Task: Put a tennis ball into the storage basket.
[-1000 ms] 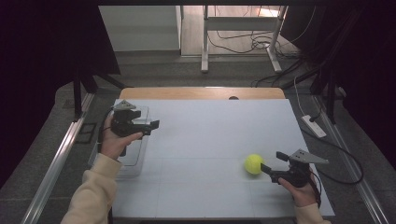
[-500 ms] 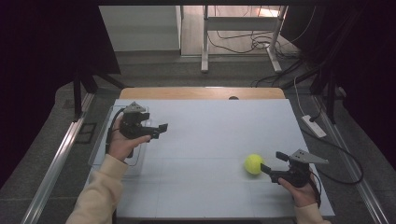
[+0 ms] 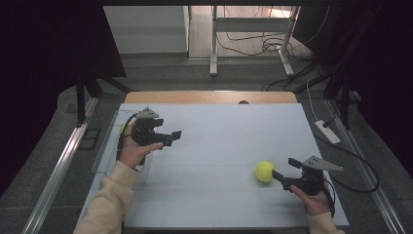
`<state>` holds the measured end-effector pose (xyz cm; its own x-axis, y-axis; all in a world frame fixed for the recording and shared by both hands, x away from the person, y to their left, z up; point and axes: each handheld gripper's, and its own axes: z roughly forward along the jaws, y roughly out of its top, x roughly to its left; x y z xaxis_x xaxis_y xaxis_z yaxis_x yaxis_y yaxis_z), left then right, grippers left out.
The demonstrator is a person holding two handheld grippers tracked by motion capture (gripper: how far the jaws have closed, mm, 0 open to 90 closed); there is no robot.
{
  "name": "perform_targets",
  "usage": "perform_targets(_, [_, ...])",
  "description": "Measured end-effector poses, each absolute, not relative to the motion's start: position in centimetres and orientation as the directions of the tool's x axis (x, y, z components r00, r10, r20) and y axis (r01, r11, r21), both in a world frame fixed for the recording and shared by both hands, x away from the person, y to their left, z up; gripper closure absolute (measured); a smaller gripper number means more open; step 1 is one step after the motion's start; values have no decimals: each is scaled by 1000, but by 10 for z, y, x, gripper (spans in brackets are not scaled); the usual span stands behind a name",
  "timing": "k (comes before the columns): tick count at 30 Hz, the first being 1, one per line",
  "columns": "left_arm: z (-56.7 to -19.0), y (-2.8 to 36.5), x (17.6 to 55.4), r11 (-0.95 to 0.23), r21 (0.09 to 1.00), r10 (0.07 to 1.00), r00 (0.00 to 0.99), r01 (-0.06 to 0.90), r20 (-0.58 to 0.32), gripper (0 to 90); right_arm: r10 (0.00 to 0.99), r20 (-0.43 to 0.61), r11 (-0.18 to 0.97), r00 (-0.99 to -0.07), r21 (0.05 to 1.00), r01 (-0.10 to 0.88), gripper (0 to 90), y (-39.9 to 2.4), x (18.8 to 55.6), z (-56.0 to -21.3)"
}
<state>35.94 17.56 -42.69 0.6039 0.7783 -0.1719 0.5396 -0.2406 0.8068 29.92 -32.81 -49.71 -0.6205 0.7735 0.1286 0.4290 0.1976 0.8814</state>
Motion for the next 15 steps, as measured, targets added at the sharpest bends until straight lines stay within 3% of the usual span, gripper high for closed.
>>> perform_targets(15, [-423, 158, 356, -276, 814, 751, 644, 511, -149, 97, 775, 123, 196, -620, 886, 421, 106, -327, 297, -494])
